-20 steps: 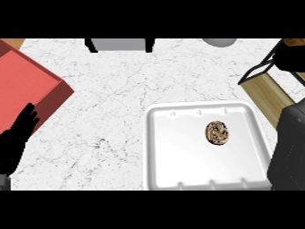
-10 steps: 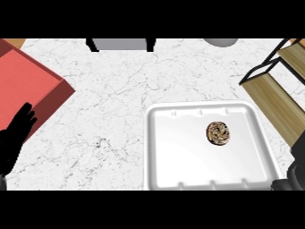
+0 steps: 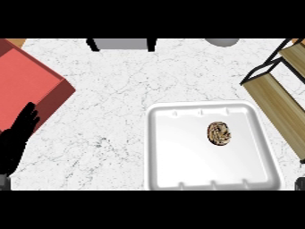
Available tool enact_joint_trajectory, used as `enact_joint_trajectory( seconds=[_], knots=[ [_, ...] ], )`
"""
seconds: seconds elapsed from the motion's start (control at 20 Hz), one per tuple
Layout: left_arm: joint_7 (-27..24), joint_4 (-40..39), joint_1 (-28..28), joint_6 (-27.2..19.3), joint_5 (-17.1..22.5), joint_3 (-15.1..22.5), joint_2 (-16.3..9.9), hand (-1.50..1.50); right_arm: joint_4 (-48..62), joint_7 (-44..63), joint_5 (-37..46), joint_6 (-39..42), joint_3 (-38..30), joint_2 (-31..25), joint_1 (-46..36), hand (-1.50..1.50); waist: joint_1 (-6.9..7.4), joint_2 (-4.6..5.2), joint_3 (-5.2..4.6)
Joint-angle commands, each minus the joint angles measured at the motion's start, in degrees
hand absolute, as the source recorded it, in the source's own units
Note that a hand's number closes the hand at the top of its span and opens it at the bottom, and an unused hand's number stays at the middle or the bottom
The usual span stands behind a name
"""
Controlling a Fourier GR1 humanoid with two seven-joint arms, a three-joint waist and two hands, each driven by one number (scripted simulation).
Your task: Pick the croissant from the tray and place it in the tiered shelf
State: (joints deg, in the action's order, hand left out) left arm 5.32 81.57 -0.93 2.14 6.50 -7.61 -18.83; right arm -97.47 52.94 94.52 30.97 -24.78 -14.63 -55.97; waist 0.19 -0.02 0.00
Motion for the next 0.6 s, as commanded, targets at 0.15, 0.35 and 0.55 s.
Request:
enact_joint_trajectory(
  seconds=[0.15, 0.35, 0.55],
  knots=[
    [2.1, 1.2, 0.7, -0.5, -1.2, 0.3, 0.9, 0.00, 1.8, 0.2, -4.4, -7.9, -4.8, -2.1, 6.1, 1.50, -0.07, 0.03, 0.02],
    [-0.4, -1.5, 0.6, 2.7, 0.4, -2.5, -1.2, 0.00, 6.8, 0.5, -7.0, -12.8, -8.0, -3.5, 6.3, 1.50, 0.11, 0.12, 0.01],
    [2.1, 2.1, 0.7, -0.2, -1.2, -0.4, 1.5, 0.00, 8.8, 1.6, -6.4, -20.5, -12.0, -5.1, 9.7, 1.50, 0.17, 0.23, 0.05]
  ],
)
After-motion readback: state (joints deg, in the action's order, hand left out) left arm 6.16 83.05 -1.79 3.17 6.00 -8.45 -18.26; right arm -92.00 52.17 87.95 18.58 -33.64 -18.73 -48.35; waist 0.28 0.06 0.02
